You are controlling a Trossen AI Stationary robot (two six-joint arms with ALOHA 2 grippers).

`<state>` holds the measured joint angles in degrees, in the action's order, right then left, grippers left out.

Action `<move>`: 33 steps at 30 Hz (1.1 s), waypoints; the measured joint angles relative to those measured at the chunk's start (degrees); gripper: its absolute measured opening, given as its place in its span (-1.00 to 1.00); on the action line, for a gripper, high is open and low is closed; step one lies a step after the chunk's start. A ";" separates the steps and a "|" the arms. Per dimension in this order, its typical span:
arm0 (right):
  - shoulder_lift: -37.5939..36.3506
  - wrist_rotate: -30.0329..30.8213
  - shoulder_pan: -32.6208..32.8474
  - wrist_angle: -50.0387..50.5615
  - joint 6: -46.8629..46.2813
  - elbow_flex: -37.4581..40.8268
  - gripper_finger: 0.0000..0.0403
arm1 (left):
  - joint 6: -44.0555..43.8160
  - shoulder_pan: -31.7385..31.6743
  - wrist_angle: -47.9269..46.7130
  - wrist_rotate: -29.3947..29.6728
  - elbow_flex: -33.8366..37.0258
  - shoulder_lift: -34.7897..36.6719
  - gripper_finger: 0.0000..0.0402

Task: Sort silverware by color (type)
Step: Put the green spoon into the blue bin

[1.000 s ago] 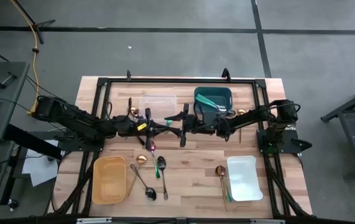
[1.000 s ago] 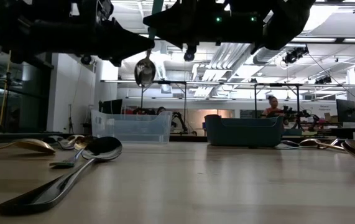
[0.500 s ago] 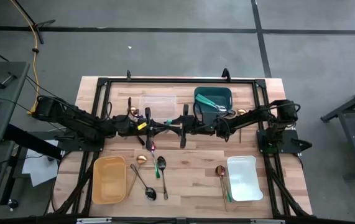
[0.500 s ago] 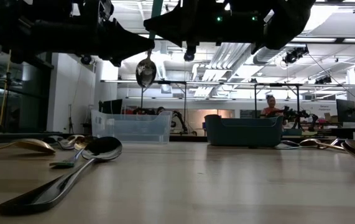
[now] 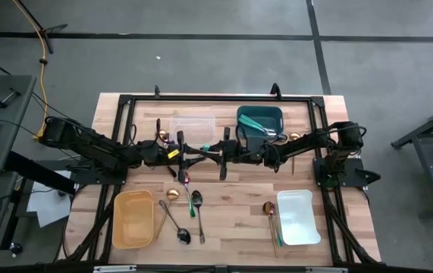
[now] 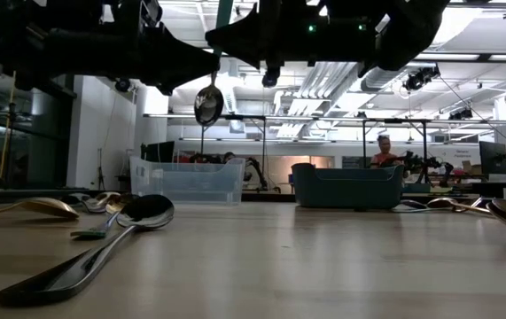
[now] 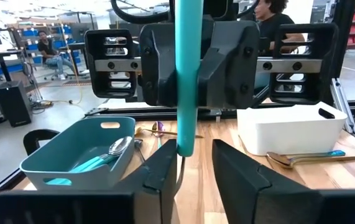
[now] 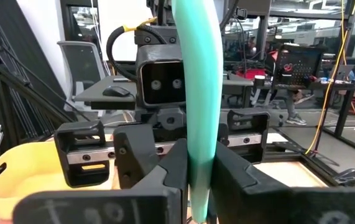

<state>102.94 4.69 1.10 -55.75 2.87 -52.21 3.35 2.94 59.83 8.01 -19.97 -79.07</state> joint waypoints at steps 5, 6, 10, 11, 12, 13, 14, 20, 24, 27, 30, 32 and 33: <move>-0.67 -0.02 -0.02 2.41 0.07 0.00 -0.83 | -0.48 0.00 -0.16 0.00 0.02 0.21 -0.41; -1.27 0.00 0.00 3.81 0.13 0.00 -0.83 | -1.02 0.00 -0.25 0.00 0.17 0.65 -0.38; -3.97 -0.06 0.00 7.79 0.15 0.22 -0.83 | -1.65 0.00 -0.77 0.00 1.12 2.71 -0.25; -4.71 -0.05 0.00 9.65 0.29 0.23 -0.83 | -1.64 0.00 -0.87 0.02 1.60 3.70 -0.21; -5.15 -0.07 0.00 10.71 0.60 0.24 -0.83 | -1.65 0.00 -1.11 0.05 1.77 4.53 -0.18; -5.59 -0.08 0.03 11.81 0.99 0.24 -0.83 | -1.65 0.00 -1.91 0.04 1.98 5.65 -0.15; -6.19 -0.09 0.04 13.56 1.27 0.24 -0.83 | -1.65 0.00 -3.38 0.13 2.51 7.19 -0.12; -7.89 -0.09 0.04 18.84 2.08 0.28 -0.83 | -0.81 0.00 -16.46 1.23 2.43 17.86 -0.01; -7.91 0.94 0.04 19.23 2.15 0.28 -0.83 | -0.76 0.00 -24.93 3.59 2.45 24.99 0.00; -7.91 1.96 0.04 19.63 2.21 0.28 -0.83 | -1.24 0.00 -29.08 4.04 2.47 28.92 0.00; -7.91 1.99 0.04 19.54 2.14 0.28 -0.83 | -1.62 0.00 -31.70 4.15 2.47 31.53 -0.01; -7.91 2.11 0.04 19.57 2.12 0.28 -0.83 | -1.65 0.00 -32.69 4.15 2.46 32.42 0.00; -7.91 2.12 0.04 19.55 2.13 0.28 -0.83 | -1.65 0.00 -32.95 4.15 2.47 32.64 0.00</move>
<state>95.02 6.81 1.15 -36.21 5.00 -51.92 1.69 2.94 26.88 12.16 -17.50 -46.42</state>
